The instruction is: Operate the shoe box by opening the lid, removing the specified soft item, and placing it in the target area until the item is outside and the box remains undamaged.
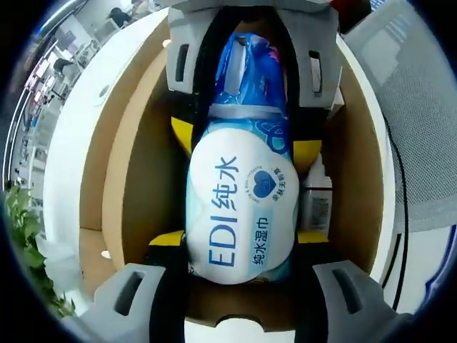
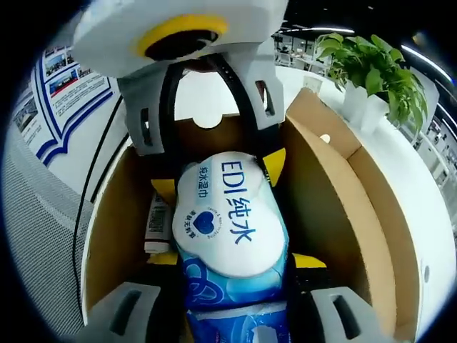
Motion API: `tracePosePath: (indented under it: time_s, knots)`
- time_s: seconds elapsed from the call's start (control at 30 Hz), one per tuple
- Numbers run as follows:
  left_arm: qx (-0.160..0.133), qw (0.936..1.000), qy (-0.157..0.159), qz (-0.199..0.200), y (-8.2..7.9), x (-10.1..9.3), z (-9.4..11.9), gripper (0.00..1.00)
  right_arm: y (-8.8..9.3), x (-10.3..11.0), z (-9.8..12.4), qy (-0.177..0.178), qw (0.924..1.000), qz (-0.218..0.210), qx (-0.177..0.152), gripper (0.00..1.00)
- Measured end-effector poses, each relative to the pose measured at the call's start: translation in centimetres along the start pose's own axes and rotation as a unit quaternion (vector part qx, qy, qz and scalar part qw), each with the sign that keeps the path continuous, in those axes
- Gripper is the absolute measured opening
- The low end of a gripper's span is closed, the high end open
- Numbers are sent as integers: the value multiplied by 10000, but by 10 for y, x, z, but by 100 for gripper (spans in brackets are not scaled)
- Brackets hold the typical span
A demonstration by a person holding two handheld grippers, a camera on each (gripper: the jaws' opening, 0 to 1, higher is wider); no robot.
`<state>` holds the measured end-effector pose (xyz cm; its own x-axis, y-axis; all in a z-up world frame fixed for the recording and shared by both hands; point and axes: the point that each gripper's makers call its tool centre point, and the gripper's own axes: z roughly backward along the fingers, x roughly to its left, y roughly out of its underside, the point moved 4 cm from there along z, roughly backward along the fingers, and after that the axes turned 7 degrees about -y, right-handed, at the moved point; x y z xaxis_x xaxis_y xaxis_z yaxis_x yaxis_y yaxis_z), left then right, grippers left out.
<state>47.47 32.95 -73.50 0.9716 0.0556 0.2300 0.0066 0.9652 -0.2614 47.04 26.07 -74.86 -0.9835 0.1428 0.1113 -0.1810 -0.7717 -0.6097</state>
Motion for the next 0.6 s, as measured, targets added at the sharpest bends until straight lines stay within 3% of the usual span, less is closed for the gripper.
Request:
tracePosePath:
  time_s: [0.23, 0.6]
  knots:
    - [-162, 9997, 89, 182, 3, 2, -5, 57, 2, -2, -2, -50, 10000, -6, -74, 54]
    - [-428, 9989, 136, 151, -1, 1, -14, 62, 1, -3, -14, -88, 9999, 93, -32, 58]
